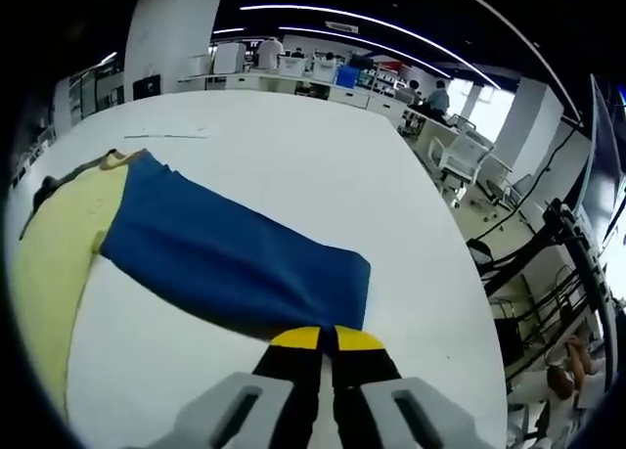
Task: Fold the garment on the visible template until the final outline fits inside the template.
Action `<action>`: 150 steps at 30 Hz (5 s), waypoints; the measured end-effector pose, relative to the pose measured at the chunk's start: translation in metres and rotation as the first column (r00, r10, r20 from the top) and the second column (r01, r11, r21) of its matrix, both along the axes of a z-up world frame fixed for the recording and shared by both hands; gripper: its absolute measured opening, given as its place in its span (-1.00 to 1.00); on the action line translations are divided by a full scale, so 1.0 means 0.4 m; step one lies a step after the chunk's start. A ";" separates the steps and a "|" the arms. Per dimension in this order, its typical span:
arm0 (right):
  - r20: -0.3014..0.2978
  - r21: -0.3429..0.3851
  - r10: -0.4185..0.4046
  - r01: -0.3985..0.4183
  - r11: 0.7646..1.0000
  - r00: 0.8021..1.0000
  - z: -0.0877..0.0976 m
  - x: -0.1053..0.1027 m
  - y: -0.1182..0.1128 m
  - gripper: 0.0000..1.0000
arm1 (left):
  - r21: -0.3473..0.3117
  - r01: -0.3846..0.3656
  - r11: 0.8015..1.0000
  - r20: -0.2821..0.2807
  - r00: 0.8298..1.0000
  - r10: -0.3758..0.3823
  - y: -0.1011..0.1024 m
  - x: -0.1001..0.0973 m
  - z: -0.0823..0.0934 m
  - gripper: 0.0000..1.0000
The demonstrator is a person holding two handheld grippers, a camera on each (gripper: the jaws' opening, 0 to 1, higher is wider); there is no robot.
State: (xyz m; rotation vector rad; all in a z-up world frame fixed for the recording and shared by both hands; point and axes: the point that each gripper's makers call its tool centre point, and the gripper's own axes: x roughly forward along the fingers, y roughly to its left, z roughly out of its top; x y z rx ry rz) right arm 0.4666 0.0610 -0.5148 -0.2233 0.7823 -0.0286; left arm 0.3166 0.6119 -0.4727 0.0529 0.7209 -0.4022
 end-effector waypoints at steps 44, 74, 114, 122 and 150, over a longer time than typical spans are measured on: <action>0.156 0.120 0.067 -0.086 0.989 0.986 0.127 0.105 0.162 -1.00 | 0.000 0.020 1.000 0.016 1.000 -0.020 0.001 -0.004 0.020 0.96; 0.205 0.193 0.197 -0.237 0.952 0.959 0.161 0.160 0.405 -1.00 | -0.008 0.030 1.000 0.012 0.999 -0.030 -0.007 -0.002 0.017 0.96; 0.202 0.229 0.410 -0.449 0.863 0.890 0.140 0.185 0.735 -1.00 | 0.002 0.014 1.000 -0.008 1.000 -0.014 0.012 -0.010 0.002 0.97; 0.200 0.235 0.444 -0.483 0.843 0.873 0.139 0.177 0.783 -1.00 | 0.001 0.007 1.000 -0.008 1.000 -0.007 0.019 -0.009 0.002 0.97; 0.218 0.230 0.556 -0.596 0.769 0.802 0.146 0.133 0.926 -1.00 | 0.009 -0.004 1.000 -0.012 1.000 0.004 0.026 -0.012 -0.003 0.97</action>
